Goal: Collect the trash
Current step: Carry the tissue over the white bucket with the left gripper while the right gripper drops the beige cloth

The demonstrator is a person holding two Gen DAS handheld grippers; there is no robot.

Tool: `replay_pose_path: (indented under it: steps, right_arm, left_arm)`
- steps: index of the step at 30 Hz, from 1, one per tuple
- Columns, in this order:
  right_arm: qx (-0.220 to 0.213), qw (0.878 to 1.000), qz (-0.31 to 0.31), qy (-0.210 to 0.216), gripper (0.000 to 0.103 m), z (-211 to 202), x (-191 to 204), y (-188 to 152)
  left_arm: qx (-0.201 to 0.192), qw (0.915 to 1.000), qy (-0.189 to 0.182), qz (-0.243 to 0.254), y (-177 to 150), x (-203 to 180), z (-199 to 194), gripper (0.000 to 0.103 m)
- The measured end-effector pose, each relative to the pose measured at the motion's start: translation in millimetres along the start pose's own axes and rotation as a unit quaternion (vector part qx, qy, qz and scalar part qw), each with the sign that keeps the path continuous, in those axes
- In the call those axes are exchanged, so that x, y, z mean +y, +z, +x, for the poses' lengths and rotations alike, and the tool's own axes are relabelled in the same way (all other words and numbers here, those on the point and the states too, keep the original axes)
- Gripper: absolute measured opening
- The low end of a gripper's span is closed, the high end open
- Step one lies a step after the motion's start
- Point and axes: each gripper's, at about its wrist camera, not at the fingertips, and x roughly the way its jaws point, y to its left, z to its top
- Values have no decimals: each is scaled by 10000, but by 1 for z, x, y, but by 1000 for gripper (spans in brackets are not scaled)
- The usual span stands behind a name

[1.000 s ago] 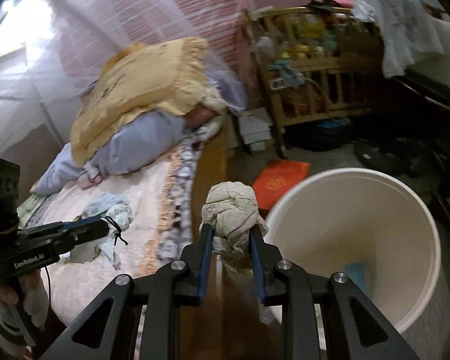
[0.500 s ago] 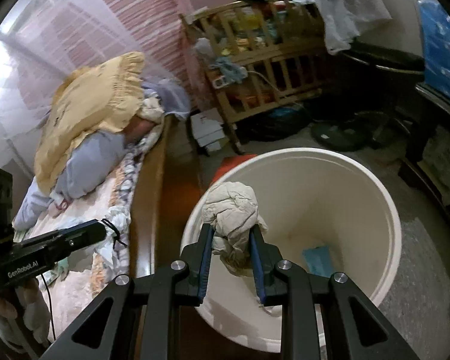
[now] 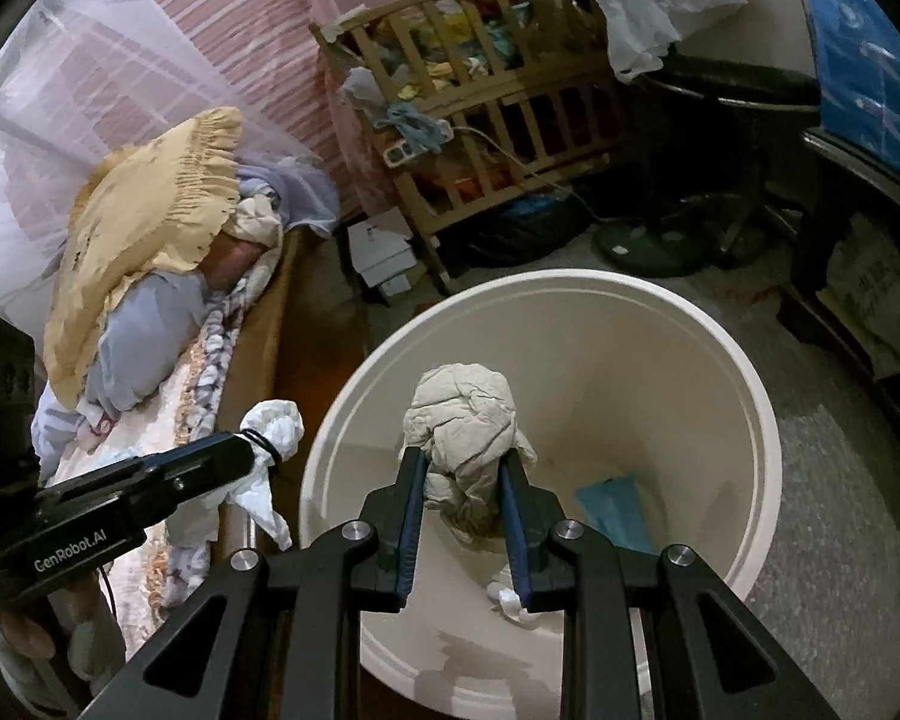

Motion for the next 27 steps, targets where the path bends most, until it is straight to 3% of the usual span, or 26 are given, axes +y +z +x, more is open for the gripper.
replay_pose_path:
  steps: [4,6,8,13,22,27]
  right_arm:
    - [44,9999,133,-60,23,5,-7,0]
    - [34,9997,198,-114,36,6,-10,1]
    - [-67,9994,302,-174,44,3,-13,1]
    - [6,9996,207,-167,44,4,-7,0]
    - [224,9992,-93,330,45,8,40,0]
    - [434,9935,-492,925,58,15,98,-5]
  left_arm:
    - [-48,9998,-172,-5,4,-1,7,15]
    - [-48,9996,-292,-31,5,-2,10,21]
    - [-10,9992,-386,-128,6,1,12,41]
    - [17,9992,-329,-244,1,11,1,43]
    - [-137,9979,545,-330,-25,49,-55,43]
    - [-268,9921,1088,-567,-49,84,-97,43]
